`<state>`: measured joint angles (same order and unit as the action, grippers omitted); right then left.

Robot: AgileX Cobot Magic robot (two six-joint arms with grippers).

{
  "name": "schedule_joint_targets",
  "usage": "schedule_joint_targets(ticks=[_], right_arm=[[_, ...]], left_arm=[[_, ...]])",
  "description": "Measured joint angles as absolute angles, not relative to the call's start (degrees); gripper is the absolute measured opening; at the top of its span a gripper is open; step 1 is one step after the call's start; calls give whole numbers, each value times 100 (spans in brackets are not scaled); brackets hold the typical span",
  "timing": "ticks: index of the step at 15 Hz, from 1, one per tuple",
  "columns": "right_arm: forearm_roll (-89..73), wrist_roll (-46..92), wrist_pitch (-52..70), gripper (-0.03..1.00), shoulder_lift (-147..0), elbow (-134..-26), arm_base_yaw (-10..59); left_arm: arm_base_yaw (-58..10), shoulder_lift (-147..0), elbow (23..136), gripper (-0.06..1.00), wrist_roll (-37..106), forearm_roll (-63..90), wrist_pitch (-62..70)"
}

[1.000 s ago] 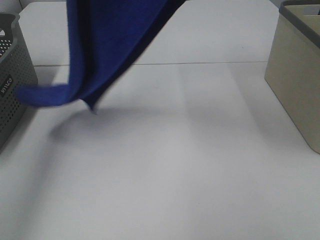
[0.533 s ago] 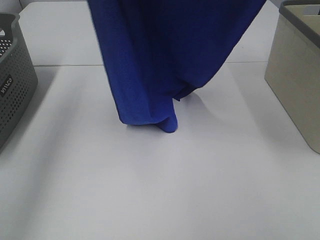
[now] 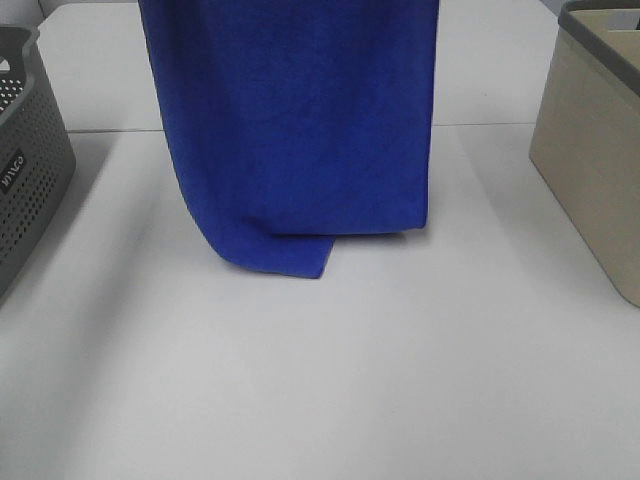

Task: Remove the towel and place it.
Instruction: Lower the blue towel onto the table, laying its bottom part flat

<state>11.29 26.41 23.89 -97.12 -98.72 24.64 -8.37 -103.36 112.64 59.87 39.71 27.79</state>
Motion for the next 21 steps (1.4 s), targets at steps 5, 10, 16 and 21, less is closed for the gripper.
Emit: schedule_joint_targets(ticks=[5,10,16,21], right_arm=[[1054,2590,86,2,-11442,-11413,2103],[974,1937,-401,2,-11809,-12823,1570],[814,1129,756,2,-12130,-12851,1186],[-647,1450,2246,2,-11757,-12851,1220]], left_arm=[[-1106,-11757,12662,0,6566,3793,275],[-1255,-13086,15355,0,6675,3610,292],[-1369,-13648,15653,0,6686,3289,2160],[-1415,-13132,15653,0,6486,2790,3191]])
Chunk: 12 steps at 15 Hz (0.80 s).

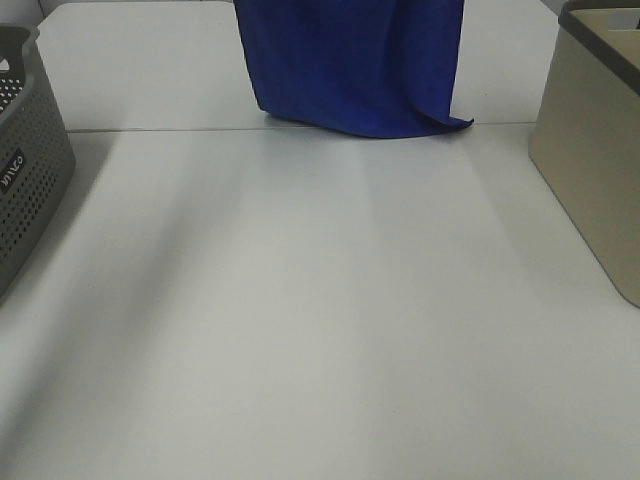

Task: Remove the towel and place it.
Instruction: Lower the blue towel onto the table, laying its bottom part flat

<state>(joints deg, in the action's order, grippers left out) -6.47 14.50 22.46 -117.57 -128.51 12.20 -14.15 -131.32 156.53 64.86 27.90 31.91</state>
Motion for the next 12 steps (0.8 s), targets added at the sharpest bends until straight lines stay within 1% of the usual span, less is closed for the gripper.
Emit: schedule_joint_targets(ticks=[1,4,5,6,7,8,9,10,12], right_arm=[[-751,1507,2578,2,-11643,-12851,1238],[-1381,1862,4578,2,-11304,-12851,1261],[-1553,1942,5025,2,-11282,-12851,1261],[-1713,2097,5197,2,-11282,-12851,1261],[-1782,2200,5185,2,-11287,-12851,1261],[-1902,2521,4544,2,-11499,-12857,1261],[-1931,2653,3994,2,-11677,-12857,1261],[-2005,2767,3455,2,-11866,-12857,1261],[-2355,3060,2154,2,-12187,-12851,1261]], left_arm=[[-1415,-13052,15653,0,6388,2762,3403],[-1415,-12582,15659,0,5265,2080,5122],[-1415,-12519,15659,0,4801,1765,5432],[-1415,-12496,15659,0,4332,1455,5529],[-1415,-12496,15659,0,4154,1301,5518],[-1415,-12634,15659,0,3793,722,5168],[-1415,-12783,15659,0,3707,453,4778],[-1415,-12977,15659,0,3661,241,4177],[-1415,-13356,15659,0,3644,0,2573]])
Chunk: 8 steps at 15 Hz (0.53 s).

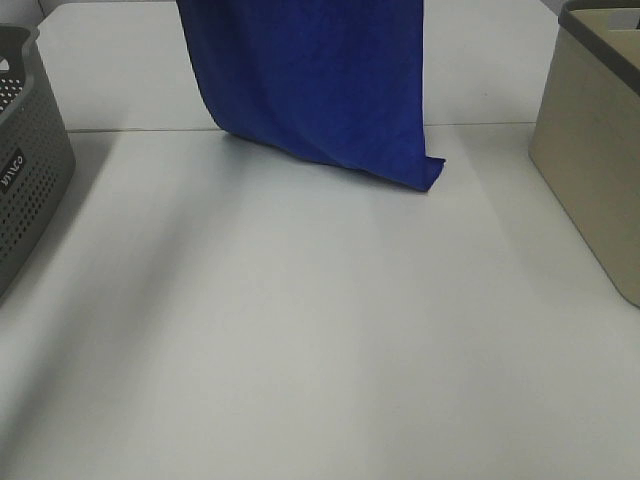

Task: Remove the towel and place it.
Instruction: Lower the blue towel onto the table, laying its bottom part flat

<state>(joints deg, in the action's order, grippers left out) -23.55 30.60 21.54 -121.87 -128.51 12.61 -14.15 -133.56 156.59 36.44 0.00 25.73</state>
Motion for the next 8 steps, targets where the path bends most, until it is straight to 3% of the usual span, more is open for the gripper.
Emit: schedule_joint_targets(ticks=[4,8], right_arm=[[-3197,3627,762,2,-12376,-13321,1261],[-3443,3707,974,2,-12479,-13825,1261]], left_arm=[[-1415,-13740,15653,0,3684,-275,120],[-1415,-13717,15659,0,3925,-487,-504]])
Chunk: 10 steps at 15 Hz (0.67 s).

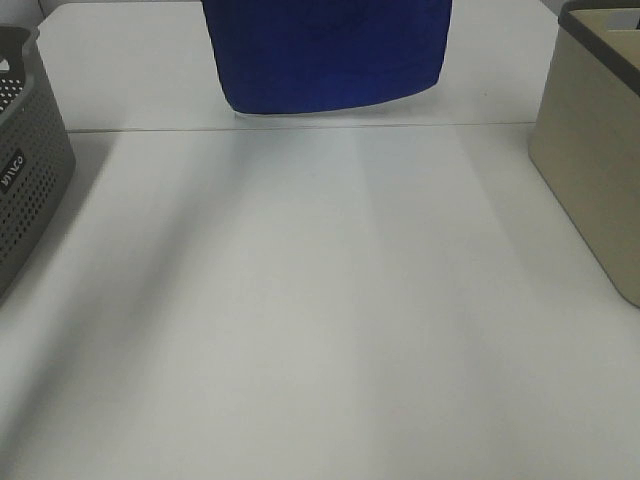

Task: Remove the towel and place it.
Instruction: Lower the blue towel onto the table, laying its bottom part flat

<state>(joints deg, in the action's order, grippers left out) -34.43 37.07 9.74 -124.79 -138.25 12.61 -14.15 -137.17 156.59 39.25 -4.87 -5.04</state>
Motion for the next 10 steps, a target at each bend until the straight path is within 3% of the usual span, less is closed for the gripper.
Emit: schedule_joint_targets(ticks=[6,10], right_arm=[[-3443,3713,1782,2,-12771,-13831,1261],[-3180,3782,3524,2,-12771,-13831,1112]], left_arm=[[-1444,-13717,15659,0,3948,-544,315],[-1730,-13613,15659,0,3948,-544,2544]])
